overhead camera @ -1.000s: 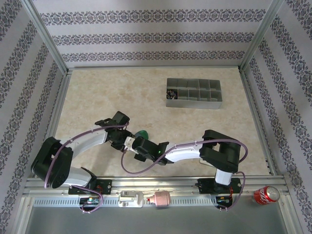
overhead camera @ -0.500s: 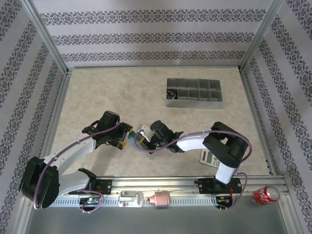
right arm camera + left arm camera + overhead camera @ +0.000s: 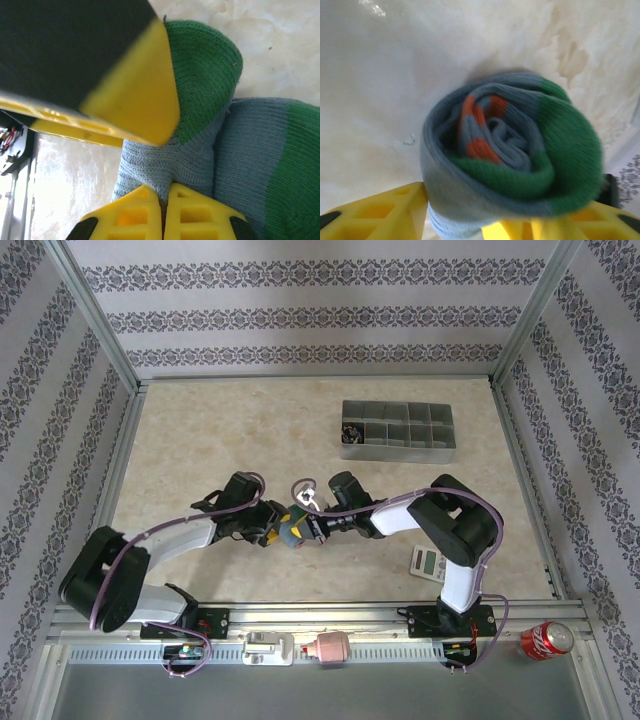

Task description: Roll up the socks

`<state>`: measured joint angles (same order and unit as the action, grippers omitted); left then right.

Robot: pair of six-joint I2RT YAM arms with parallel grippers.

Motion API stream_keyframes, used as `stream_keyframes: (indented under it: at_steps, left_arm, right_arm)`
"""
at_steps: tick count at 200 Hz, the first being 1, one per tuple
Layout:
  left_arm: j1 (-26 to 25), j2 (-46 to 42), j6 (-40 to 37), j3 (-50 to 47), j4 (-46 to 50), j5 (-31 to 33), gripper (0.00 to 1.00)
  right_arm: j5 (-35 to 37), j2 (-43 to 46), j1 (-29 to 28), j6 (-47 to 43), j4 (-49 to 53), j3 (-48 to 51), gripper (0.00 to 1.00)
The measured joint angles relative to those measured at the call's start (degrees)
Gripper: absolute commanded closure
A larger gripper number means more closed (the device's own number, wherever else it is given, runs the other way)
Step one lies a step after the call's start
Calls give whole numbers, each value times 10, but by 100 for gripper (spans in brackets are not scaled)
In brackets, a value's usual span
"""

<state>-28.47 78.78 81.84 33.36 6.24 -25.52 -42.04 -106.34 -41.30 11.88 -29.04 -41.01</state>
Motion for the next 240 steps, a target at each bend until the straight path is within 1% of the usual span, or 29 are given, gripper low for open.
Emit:
stream_keyframes:
  at_steps: [22,39,50,53,58,65,70,96,107,120,133,142,149,173,189,218,240]
  left_arm:
    - [-3,38,-18,10,-16,-2,52]
    - [-5,61,-31,26,-16,0,59]
    - [-7,72,-43,38,-10,3,70]
    - [-7,75,-44,41,-8,5,77]
    - [-7,80,-49,46,-3,6,86]
    - [-7,85,-54,52,2,7,95]
    - [-7,86,-56,56,7,7,100]
    - [-7,78,-54,61,35,16,100]
    - [-9,62,-41,53,47,25,100]
    - [-12,27,-19,38,76,41,100]
    - [-17,-12,3,28,131,60,100]
    - [-21,-34,19,25,170,69,100]
    - [-24,-43,31,24,197,73,100]
    - [-30,-28,68,40,237,78,100]
    - [-31,7,83,75,267,80,100]
    - [-33,60,89,126,296,76,100]
    - [-33,80,89,145,307,71,100]
  right_arm:
    - [-24,-9,12,14,-2,-1,100]
    - [-43,-19,23,21,-2,-7,100]
    - [-51,-23,28,24,1,-10,100]
    - [-52,-24,29,24,2,-12,100]
    - [-54,-24,30,26,5,-13,100]
    - [-55,-24,31,25,12,-16,100]
    - [-55,-24,32,24,19,-18,100]
    - [-54,-23,33,-4,75,-46,100]
    - [-49,-23,28,-30,108,-64,91]
    - [-33,-19,11,-61,142,-83,73]
    - [9,-1,-12,-95,171,-85,62]
    - [55,25,-27,-121,184,-72,54]
    - [89,52,-38,-136,186,-55,51]
    - [185,161,-77,-160,183,0,45]
    - [248,201,-117,-166,171,14,42]
    - [357,197,-220,-171,159,15,40]
    - [435,162,-274,-185,160,5,40]
